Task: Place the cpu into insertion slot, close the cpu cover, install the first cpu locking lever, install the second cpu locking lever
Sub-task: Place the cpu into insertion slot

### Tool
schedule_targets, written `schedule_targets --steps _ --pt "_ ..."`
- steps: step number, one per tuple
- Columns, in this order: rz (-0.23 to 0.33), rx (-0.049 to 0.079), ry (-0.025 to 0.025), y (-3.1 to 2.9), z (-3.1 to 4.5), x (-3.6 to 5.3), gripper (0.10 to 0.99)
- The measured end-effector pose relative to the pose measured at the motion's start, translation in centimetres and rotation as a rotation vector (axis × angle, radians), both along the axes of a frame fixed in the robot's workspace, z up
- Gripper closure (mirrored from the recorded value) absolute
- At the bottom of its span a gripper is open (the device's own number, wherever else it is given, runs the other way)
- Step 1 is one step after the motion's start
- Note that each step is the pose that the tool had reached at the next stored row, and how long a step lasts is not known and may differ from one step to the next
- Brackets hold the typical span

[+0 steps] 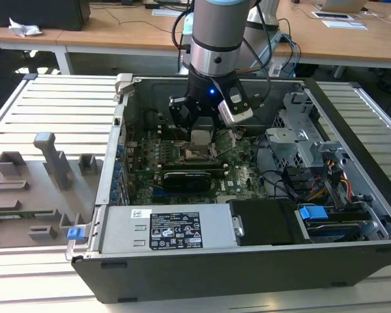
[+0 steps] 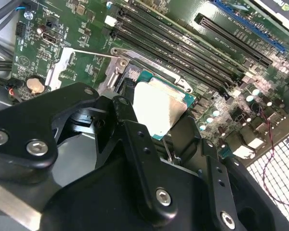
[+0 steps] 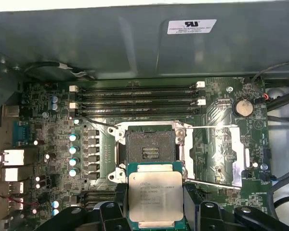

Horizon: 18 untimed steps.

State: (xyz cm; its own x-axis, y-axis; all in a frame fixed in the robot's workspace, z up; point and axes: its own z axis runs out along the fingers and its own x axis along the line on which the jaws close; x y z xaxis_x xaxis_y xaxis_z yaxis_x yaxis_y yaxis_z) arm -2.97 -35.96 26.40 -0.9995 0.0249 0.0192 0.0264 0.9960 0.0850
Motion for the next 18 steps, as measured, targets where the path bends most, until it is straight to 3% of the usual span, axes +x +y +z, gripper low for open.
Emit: schedule_targets --steps 18 --pt "0.000 0.000 0.0000 0.00 -2.19 0.00 0.541"
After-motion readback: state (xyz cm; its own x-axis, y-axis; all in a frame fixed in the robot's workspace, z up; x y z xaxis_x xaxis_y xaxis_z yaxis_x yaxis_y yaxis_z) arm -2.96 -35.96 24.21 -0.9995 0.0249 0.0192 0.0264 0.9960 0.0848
